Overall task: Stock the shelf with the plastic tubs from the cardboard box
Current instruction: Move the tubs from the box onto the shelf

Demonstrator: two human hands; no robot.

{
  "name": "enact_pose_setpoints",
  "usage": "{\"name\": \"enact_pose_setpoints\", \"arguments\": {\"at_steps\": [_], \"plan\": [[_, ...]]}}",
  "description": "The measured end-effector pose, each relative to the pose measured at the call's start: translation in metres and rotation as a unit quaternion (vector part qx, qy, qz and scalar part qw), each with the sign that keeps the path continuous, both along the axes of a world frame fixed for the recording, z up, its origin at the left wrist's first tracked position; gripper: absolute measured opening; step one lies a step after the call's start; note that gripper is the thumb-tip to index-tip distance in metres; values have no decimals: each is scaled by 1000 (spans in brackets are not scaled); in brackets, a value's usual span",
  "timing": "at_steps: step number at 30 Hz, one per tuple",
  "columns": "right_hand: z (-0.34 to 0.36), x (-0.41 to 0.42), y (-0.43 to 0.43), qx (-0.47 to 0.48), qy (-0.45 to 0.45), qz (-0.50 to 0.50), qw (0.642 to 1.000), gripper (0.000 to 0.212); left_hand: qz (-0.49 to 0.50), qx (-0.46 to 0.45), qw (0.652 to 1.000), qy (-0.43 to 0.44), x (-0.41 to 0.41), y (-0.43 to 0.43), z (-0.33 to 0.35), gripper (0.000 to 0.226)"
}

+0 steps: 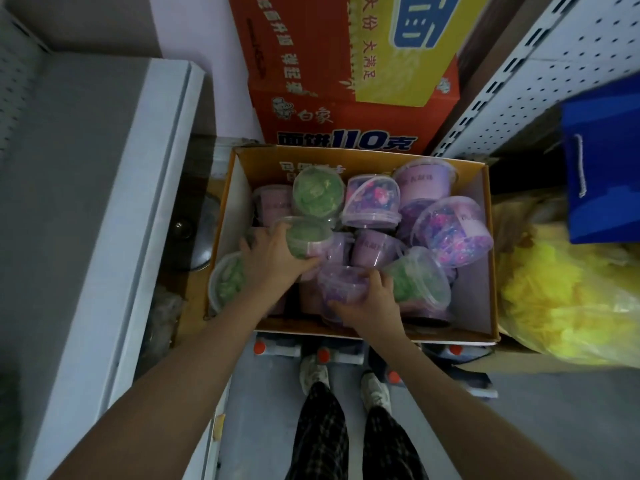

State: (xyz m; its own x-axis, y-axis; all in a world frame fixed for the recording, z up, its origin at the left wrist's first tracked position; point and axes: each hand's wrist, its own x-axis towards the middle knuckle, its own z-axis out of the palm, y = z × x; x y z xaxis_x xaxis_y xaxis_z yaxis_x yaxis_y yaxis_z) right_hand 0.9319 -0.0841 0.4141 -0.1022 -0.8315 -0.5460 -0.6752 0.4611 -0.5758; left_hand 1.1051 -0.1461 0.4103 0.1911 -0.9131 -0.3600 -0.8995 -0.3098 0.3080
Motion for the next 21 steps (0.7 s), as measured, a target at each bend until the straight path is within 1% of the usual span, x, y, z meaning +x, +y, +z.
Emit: {"name": "enact_pose_setpoints", "arguments": {"at_steps": [5, 7, 9, 12, 15, 18, 21], "plan": [[7, -5, -2, -73, -5, -16, 997, 68, 29, -83, 987, 137, 1, 7, 14, 90], [18, -9, -7, -104, -12, -19, 994, 67, 42, -103, 979, 172, 2, 9, 23, 90], [31, -15, -14, -133, -14, -12, 991, 71, 66, -122, 970, 198, 1, 10, 37, 89], [60, -24, -27, -151, -37, 6, 988, 80, 86, -157, 963, 201, 1, 7, 72, 87], [93, -28, -39, -185, -70, 18, 980, 74, 103, -189, 955, 205, 5, 10, 109, 84], [128, -24, -45, -231, -92, 25, 968, 67, 130, -213, 947, 201, 15, 17, 144, 88], [159, -18, -47, -281, -115, 41, 952, 71, 163, -252, 934, 196, 23, 30, 186, 87]]}}
